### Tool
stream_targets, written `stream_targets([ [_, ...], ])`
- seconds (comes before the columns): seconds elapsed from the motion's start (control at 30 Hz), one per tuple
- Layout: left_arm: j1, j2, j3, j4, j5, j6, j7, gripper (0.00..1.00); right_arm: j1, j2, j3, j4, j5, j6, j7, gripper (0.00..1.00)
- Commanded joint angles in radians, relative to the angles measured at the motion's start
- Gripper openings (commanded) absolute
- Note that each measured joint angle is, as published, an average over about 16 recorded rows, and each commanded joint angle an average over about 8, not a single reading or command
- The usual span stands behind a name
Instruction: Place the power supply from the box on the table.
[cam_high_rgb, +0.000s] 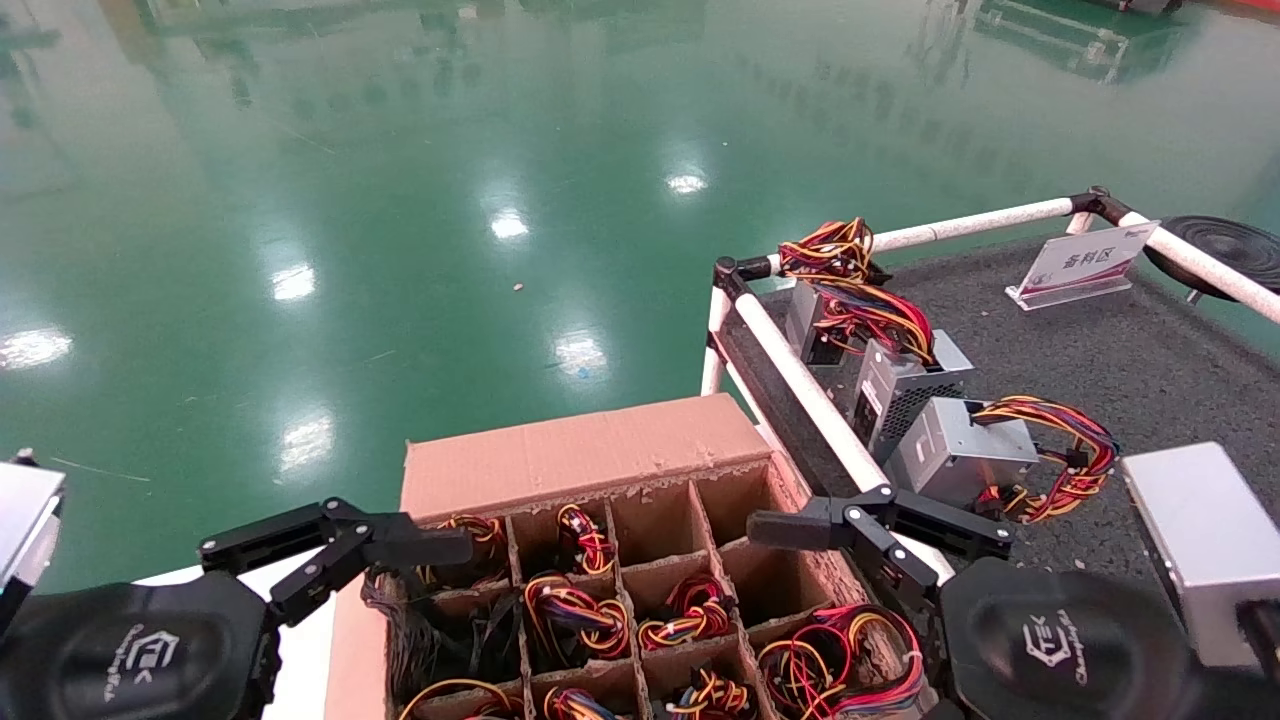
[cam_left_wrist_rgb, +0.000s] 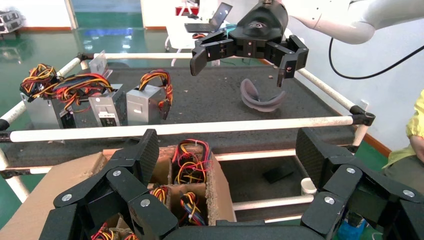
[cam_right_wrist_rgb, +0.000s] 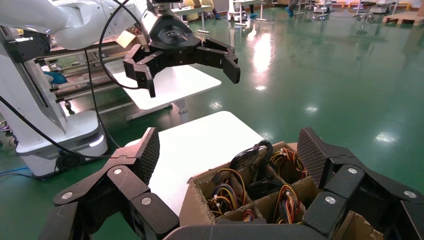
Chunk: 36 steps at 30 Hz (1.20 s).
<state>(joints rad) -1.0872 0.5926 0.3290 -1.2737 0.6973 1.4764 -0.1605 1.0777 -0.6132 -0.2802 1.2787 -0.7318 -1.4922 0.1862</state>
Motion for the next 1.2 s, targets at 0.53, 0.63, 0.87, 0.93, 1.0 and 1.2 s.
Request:
stream_targets([
  [0.53, 0.000, 0.000, 0.000, 0.000, 0.000, 0.000, 0.000, 0.00, 0.000, 0.000, 0.000, 0.000, 0.000, 0.000, 0.000, 1.00],
  [0.63, 0.000, 0.000, 0.000, 0.000, 0.000, 0.000, 0.000, 0.00, 0.000, 0.000, 0.000, 0.000, 0.000, 0.000, 0.000, 1.00],
  [0.87, 0.000, 0.000, 0.000, 0.000, 0.000, 0.000, 0.000, 0.00, 0.000, 0.000, 0.000, 0.000, 0.000, 0.000, 0.000, 1.00],
  [0.93, 0.000, 0.000, 0.000, 0.000, 0.000, 0.000, 0.000, 0.00, 0.000, 0.000, 0.000, 0.000, 0.000, 0.000, 0.000, 1.00],
  [1.0, 0.000, 0.000, 0.000, 0.000, 0.000, 0.000, 0.000, 0.00, 0.000, 0.000, 0.000, 0.000, 0.000, 0.000, 0.000, 1.00],
  [1.2, 0.000, 0.000, 0.000, 0.000, 0.000, 0.000, 0.000, 0.00, 0.000, 0.000, 0.000, 0.000, 0.000, 0.000, 0.000, 1.00],
])
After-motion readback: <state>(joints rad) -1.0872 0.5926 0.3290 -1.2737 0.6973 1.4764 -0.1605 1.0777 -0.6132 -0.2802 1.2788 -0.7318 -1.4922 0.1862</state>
